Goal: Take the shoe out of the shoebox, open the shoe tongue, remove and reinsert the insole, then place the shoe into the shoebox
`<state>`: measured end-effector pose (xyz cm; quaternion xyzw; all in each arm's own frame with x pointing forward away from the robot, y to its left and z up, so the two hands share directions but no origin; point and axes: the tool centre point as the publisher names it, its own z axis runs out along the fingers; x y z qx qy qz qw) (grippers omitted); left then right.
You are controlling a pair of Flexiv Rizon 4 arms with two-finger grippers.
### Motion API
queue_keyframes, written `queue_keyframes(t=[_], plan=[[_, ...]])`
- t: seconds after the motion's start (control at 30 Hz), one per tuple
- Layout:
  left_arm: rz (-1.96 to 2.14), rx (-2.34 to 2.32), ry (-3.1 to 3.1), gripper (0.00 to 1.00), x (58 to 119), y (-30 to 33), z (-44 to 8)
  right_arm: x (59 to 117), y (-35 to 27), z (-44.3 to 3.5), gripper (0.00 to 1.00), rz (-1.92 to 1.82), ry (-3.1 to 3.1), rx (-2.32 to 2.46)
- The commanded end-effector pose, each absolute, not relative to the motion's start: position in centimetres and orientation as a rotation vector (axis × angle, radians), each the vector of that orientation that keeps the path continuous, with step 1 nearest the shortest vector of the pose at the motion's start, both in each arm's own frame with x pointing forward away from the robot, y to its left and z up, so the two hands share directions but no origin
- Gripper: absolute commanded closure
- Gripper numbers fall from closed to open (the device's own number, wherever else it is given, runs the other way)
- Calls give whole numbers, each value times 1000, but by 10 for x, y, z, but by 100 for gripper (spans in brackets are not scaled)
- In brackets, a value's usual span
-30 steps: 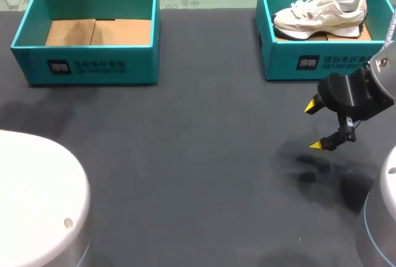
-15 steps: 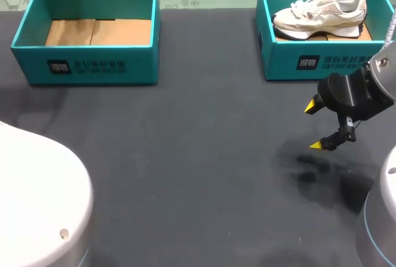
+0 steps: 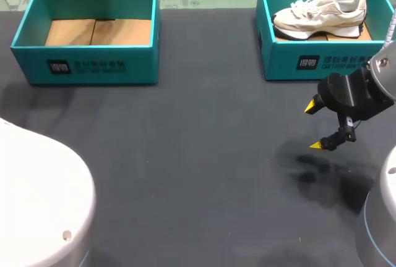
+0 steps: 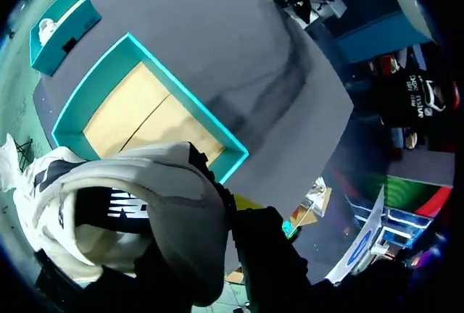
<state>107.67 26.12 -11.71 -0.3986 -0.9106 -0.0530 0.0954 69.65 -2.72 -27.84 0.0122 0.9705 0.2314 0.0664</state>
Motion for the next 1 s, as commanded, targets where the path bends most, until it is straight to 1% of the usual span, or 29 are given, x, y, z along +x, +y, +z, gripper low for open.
queue_keyframes(t=[0.03,0.23,0.37,0.5,0.6,0.93,1.0], plan=[[-264,-1779,-2457,100,1062,264,-116,695,-27,-279,0,695,2924,38],[-264,-1779,-2457,100,1062,264,-116,695,-27,-279,0,695,2924,38],[-321,-1989,-2313,100,1073,268,-126,695,-27,-279,0,695,2924,38],[-271,-2218,-2106,100,1088,277,-130,695,-27,-279,0,695,2924,38],[-378,-2371,-1972,100,1095,283,-127,695,-27,-279,0,695,2924,38],[-378,-2371,-1972,100,1095,283,-127,695,-27,-279,0,695,2924,38],[-329,-2370,-1962,100,1099,279,-142,695,-27,-279,0,695,2924,38]])
